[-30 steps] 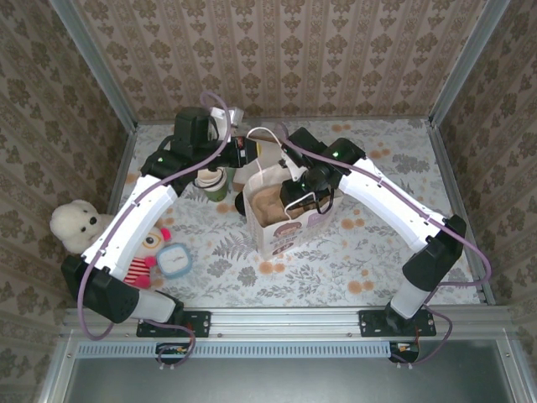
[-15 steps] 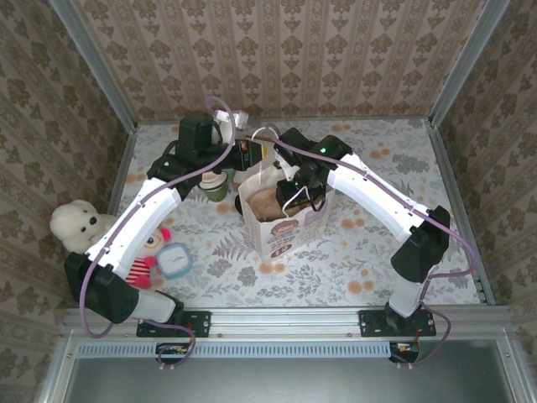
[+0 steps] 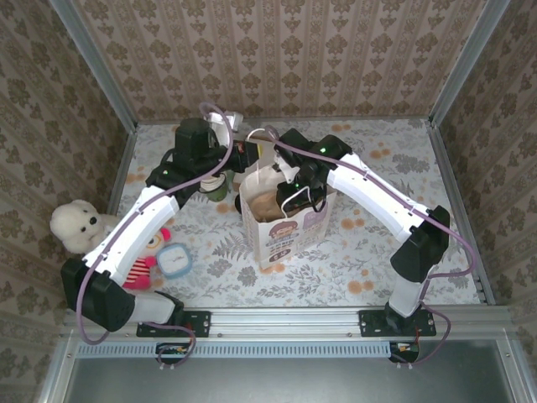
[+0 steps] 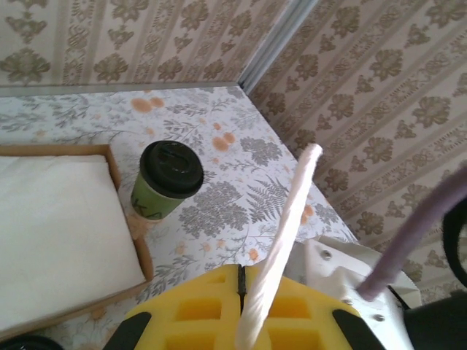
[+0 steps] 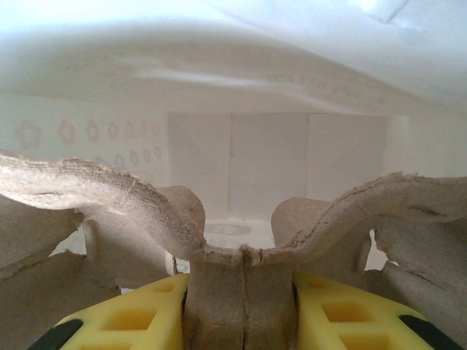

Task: Pack the takeout coffee

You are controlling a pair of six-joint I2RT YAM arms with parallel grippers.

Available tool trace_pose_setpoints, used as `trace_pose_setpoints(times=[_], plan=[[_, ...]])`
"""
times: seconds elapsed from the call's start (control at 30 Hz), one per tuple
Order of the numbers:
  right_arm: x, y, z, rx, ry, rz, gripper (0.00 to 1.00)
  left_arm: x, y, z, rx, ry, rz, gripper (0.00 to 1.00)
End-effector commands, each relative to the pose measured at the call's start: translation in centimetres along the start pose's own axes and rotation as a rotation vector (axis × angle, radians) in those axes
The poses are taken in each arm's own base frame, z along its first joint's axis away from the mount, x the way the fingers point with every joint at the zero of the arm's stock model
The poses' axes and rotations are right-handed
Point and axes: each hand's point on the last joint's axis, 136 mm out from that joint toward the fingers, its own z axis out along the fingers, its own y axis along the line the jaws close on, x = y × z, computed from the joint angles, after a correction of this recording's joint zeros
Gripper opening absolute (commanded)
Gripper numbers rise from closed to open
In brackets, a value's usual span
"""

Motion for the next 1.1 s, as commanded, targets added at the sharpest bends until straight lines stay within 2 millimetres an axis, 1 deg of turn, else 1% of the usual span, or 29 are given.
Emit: trace_pose_setpoints(times=[0.0,0.07,0.13,0.23,0.27,0.3,0.37,0.47,0.63,0.77,0.8,0.83,0.9,0.93,1.0,1.07], plan=[[2.3,1.1,-0.3,-0.055,0.097,0.036,0.36,-3.3,-4.5,-1.7,0.134,-0.146,0.15,0.0],[2.0,1.5,-0.8,-0.078,0.067,0.032,0.36,-3.0,-4.4,-1.6,0.133,-0.148,0.153,0.0],[1.5,2.0,-1.9,-0.107,0.01,0.035,0.36,-2.6,-4.0,-1.3,0.122,-0.135,0.149,0.0],[1.0,1.9,-3.3,-0.107,-0.053,0.051,0.36,-2.2,-4.0,-1.1,0.136,-0.134,0.144,0.0],[1.2,1.8,-3.3,-0.101,-0.054,0.055,0.37,-2.0,-4.0,-1.1,0.14,-0.131,0.137,0.0],[1.4,1.4,-3.0,-0.084,-0.045,0.057,0.37,-1.9,-3.9,-1.0,0.14,-0.129,0.132,0.0],[2.2,0.0,-1.3,-0.015,0.003,0.074,0.37,-1.9,-4.0,-1.0,0.145,-0.122,0.125,0.0],[2.9,-0.7,0.9,0.021,0.055,0.075,0.36,-2.0,-4.2,-1.1,0.145,-0.125,0.126,0.0],[2.9,-0.2,2.0,-0.006,0.091,0.057,0.36,-1.9,-4.1,-1.0,0.137,-0.117,0.133,0.0],[2.2,-0.6,2.5,0.023,0.084,0.08,0.36,-1.4,-5.1,-1.0,0.196,-0.096,0.152,0.0],[2.0,-0.6,2.5,0.022,0.078,0.084,0.36,-1.2,-5.3,-1.1,0.206,-0.081,0.161,0.03],[1.8,-0.4,2.5,0.016,0.076,0.086,0.36,-0.9,-5.5,-1.4,0.205,-0.058,0.182,0.14],[1.7,-0.4,2.6,0.012,0.078,0.091,0.36,-0.1,-5.7,-2.6,0.184,-0.02,0.24,0.47],[1.8,-0.4,2.8,0.015,0.084,0.091,0.36,0.4,-5.8,-3.5,0.176,-0.013,0.27,0.6],[1.8,-0.6,2.9,0.025,0.088,0.093,0.36,1.6,-7.2,-5.8,0.229,-0.022,0.353,0.74],[1.7,-0.7,3.0,0.029,0.087,0.094,0.36,2.8,-8.8,-8.3,0.283,-0.057,0.44,0.82]])
